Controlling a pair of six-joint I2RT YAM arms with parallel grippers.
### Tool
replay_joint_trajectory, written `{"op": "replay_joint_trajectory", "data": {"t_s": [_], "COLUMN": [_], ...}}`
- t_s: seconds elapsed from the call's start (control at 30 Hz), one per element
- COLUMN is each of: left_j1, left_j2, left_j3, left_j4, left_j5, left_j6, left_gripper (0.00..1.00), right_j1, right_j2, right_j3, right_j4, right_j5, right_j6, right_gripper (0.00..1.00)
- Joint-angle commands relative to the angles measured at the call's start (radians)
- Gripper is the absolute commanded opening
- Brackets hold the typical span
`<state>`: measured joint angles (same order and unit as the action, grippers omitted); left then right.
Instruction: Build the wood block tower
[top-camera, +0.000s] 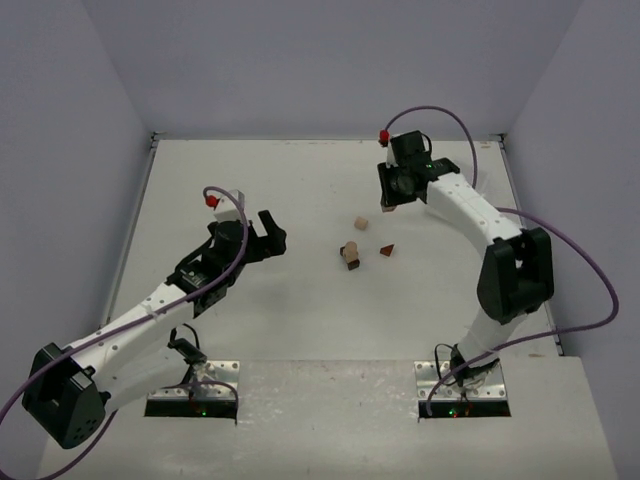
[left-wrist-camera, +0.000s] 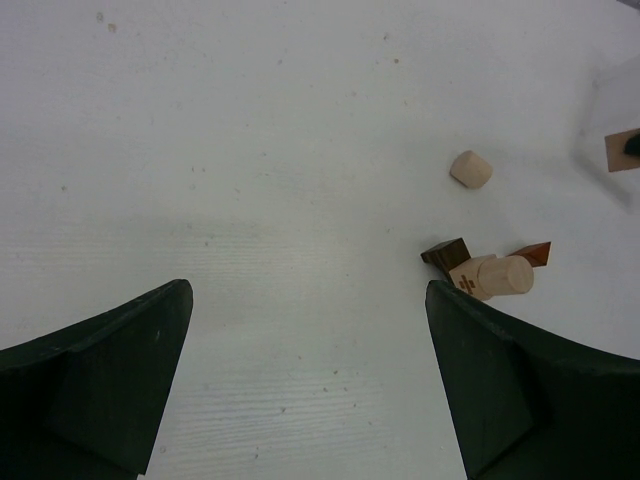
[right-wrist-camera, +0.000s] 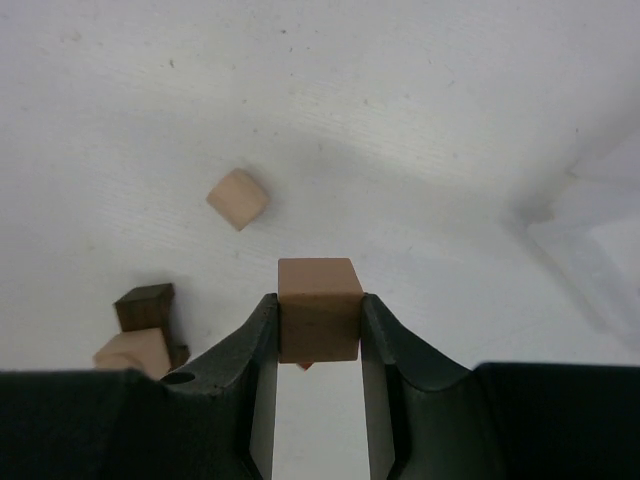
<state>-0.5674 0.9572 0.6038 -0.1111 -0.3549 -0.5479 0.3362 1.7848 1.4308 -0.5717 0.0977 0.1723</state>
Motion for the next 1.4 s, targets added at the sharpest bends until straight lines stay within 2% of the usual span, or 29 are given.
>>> {"op": "replay_joint_trajectory", "data": {"t_s": [0.0,0.1,0.17,0.23,0.37,0.53,0.83,1.1,1.37], "left_j1": [0.011,0.011,0.011,0.011,0.012,0.012,0.011,0.011,0.011], "left_j2": [-0.068,-0.094,-0.106,-0.122,-0.133,-0.135,-0.131,-0.138,-0.141], "left_j3": [-0.013,-0.024,-0.030,-0.036,-0.039,-0.039,-0.041,-0.044,-0.046], "left_j4": [0.027,0.024,0.022,0.025,0.024,0.022,0.023,0.017,0.016], "left_j5": [-0.007,-0.013,-0.015,-0.012,-0.004,-0.012,-0.015,-0.019,-0.022], "left_j6": [-0.009,-0.012,-0.014,-0.014,-0.015,-0.015,-0.014,-0.014,-0.015], "left_gripper": [1.00,1.00,1.00,1.00,1.00,1.00,1.00,1.00,1.00], "right_j1": [0.047,0.101,0.145,0.204,0.245,0.355,0.400,0.429,0.431], "right_j2": [-0.204,-0.278,-0.309,-0.322,-0.282,-0.280,-0.204,-0.142,-0.090], "right_j3": [-0.111,-0.128,-0.147,-0.144,-0.071,-0.104,-0.036,-0.021,0.010], "right_j4": [0.014,0.001,0.020,0.006,-0.134,-0.106,-0.203,-0.166,-0.161], "right_j5": [0.019,0.010,-0.046,-0.038,0.112,0.155,0.274,0.181,0.172], "right_j6": [0.349,0.310,0.186,0.124,0.225,0.150,0.246,0.047,0.057], "right_gripper": [0.10,0.06,0.05,0.05,0.05,0.05,0.08,0.10,0.10]}}
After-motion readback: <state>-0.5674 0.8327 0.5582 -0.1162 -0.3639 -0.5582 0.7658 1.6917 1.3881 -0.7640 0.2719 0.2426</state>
